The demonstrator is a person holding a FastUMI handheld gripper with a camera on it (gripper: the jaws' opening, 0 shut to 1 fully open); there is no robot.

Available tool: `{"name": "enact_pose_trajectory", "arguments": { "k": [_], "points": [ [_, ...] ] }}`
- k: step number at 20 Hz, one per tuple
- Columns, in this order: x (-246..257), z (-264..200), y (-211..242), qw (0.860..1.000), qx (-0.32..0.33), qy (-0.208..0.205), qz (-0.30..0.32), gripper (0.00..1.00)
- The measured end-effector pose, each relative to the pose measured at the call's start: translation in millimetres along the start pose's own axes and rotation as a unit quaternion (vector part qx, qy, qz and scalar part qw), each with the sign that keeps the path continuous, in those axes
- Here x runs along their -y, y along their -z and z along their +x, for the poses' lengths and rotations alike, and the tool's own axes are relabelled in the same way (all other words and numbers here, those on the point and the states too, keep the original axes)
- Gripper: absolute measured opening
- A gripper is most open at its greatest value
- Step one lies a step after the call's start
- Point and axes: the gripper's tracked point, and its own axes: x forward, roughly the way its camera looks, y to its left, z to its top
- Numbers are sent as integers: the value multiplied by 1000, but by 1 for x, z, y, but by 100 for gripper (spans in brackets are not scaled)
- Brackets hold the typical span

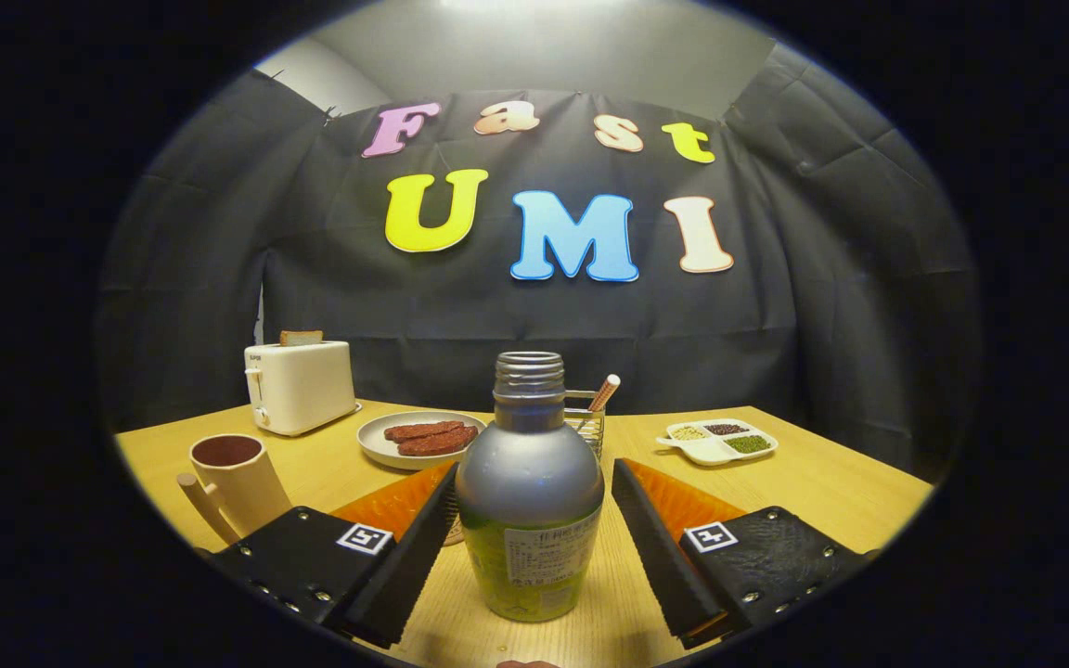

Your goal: Take the bottle from table, then pour the juice into the cup, finally place the bottle on the coaster

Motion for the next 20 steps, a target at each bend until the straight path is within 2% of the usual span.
{"name": "enact_pose_trajectory", "arguments": {
  "k": [3,8,10,12,16,20],
  "points": [
    [-6,5,7,1000,-6,-8,4,97],
    [-8,12,12,1000,-17,-8,-3,81],
    [-13,12,14,999,-44,-27,0,79],
    [-8,8,-2,998,-51,-29,-2,79],
    [-2,3,-38,998,-47,-14,-50,79],
    [-14,4,-63,989,-52,-28,-138,79]
  ]
}}
